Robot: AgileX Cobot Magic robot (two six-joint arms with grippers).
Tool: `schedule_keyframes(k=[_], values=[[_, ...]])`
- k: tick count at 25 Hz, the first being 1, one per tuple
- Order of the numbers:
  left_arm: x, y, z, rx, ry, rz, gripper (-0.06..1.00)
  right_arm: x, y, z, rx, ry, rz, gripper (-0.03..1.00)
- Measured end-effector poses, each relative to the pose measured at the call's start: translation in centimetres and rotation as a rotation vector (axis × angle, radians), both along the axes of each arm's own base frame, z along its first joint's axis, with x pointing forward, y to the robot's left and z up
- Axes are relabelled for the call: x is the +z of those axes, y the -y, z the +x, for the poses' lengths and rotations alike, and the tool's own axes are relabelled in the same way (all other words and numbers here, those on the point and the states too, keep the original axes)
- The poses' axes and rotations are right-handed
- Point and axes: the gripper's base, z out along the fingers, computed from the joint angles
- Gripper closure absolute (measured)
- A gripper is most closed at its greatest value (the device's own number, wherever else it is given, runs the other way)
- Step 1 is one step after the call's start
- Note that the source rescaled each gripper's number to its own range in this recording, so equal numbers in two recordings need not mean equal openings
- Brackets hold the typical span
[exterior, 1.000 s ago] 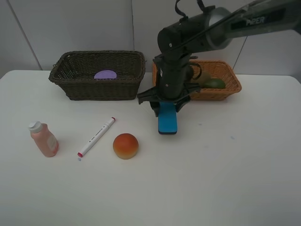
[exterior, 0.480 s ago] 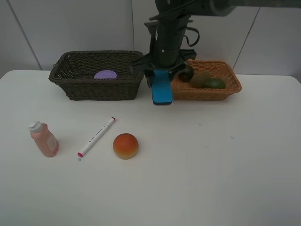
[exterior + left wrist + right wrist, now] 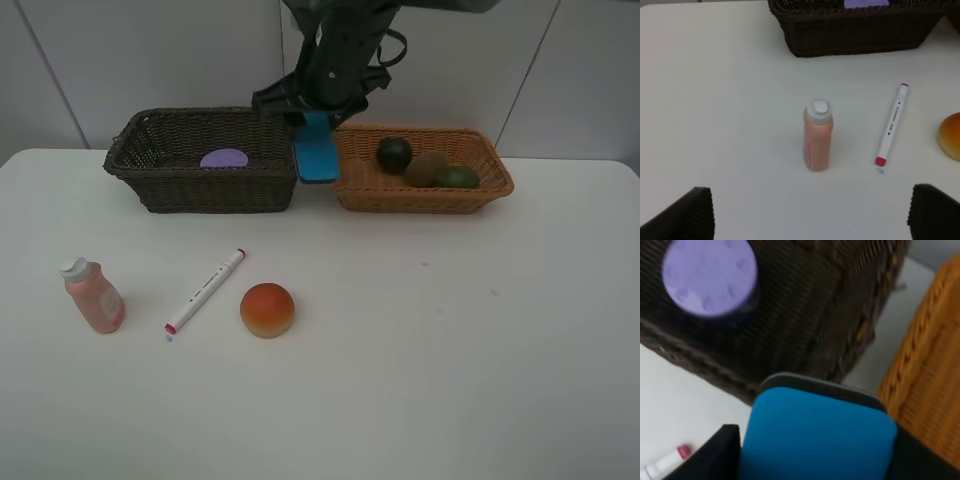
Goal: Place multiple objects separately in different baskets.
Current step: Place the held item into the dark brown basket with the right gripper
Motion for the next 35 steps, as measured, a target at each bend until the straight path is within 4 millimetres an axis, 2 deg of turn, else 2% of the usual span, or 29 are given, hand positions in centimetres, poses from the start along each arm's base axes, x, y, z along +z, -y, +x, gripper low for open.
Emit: schedule_keyframes(k=[6, 15, 35], values=[[0.0, 0.0, 0.0, 0.0, 0.0, 0.0, -0.06, 0.9, -1.1, 0.7, 0.074, 0.127, 0.105, 0.9], [0.0, 0.0, 0.0, 0.0, 0.0, 0.0, -0.06, 2.0, -2.2, 1.7, 0.084, 0.283, 0.248, 0.9], [0.0, 0.0, 0.0, 0.0, 0.0, 0.0, -0.06, -3.3, -4.3, 4.4, 0.102, 0.441, 0.358, 0.9]])
